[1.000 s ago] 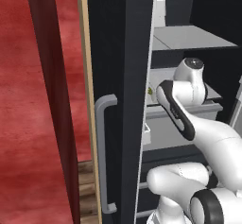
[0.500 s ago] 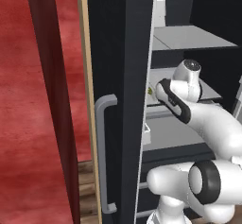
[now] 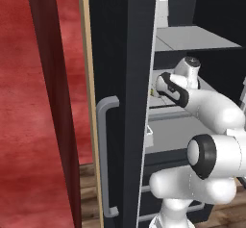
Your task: Move the tacos and lemon from the second highest shelf to the top shelf to make space. Then, place the pitcher from the counter on the cleared second highest shelf.
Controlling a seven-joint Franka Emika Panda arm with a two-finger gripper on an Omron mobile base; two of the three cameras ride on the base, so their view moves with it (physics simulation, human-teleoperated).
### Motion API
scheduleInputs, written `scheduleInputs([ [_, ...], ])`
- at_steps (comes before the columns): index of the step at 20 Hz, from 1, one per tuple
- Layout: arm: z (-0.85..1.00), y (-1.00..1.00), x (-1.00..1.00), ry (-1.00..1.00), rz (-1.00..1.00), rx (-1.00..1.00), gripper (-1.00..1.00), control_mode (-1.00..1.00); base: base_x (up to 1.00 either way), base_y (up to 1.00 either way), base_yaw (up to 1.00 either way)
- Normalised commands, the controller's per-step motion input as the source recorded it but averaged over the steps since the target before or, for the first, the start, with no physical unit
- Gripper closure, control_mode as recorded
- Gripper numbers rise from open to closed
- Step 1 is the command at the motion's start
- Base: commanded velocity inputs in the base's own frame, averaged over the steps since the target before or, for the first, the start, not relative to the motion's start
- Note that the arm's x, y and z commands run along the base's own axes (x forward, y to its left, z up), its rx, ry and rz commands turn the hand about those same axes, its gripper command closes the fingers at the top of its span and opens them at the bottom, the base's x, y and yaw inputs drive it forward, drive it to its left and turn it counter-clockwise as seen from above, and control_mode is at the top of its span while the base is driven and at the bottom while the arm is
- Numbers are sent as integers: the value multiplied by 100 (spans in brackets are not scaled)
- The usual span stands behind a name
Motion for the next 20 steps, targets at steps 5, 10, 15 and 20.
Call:
scheduleInputs([
  [5, -16, -2, 32, 0, 8, 0, -100, -100, 0, 0, 0],
  [10, -33, 0, 23, 0, 7, 0, -100, -100, 0, 0, 0],
  [15, -39, 0, 20, -2, 6, 0, -100, -100, 0, 0, 0],
  [20, -20, -2, 28, -4, 4, 0, -100, -100, 0, 0, 0],
])
